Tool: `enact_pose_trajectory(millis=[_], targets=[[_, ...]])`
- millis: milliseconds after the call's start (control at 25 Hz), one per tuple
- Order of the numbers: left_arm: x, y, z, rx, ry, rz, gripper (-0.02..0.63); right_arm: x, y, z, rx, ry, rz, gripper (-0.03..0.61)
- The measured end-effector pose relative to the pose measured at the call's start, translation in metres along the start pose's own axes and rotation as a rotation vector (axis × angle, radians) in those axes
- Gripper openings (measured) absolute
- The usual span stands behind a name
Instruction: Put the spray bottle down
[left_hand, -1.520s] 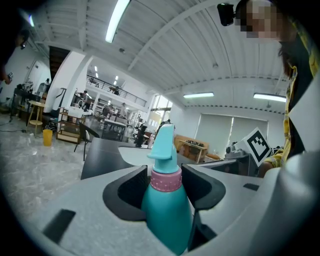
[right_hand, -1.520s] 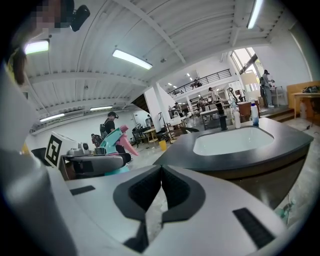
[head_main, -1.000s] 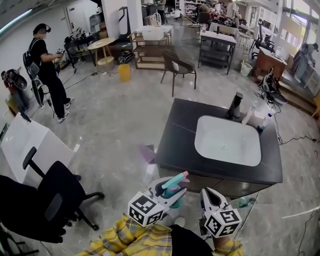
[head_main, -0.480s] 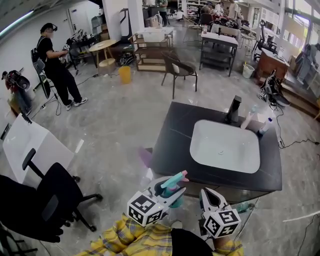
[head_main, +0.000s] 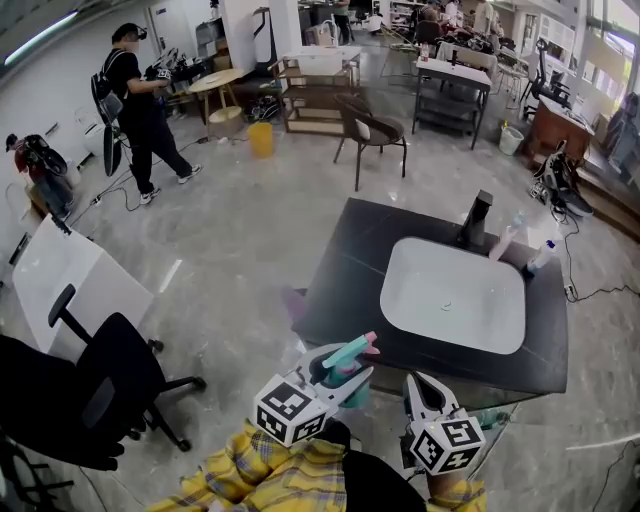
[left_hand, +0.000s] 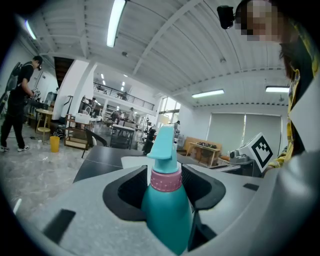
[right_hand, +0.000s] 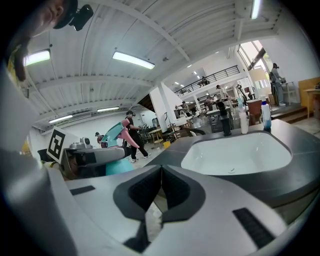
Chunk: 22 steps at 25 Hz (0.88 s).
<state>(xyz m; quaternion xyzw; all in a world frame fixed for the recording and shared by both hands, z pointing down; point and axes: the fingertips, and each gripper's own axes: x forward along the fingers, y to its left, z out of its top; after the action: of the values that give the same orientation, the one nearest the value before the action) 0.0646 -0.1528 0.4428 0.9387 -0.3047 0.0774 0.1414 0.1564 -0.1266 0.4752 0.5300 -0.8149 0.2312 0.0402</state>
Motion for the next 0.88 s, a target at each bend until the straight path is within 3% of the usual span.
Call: enact_pose_trajectory(millis=[320, 880], targets=[[0.016, 0.008, 0.010, 0.012, 0.010, 0.006, 0.204, 0.006, -0.011, 0.005, 0.016, -0.005, 0.004, 0.006], [0.078, 0.032, 0.036, 0.030, 0.002, -0.070, 0.204, 0.034, -0.049, 0.030, 0.032, -0.015, -0.052, 0.006]])
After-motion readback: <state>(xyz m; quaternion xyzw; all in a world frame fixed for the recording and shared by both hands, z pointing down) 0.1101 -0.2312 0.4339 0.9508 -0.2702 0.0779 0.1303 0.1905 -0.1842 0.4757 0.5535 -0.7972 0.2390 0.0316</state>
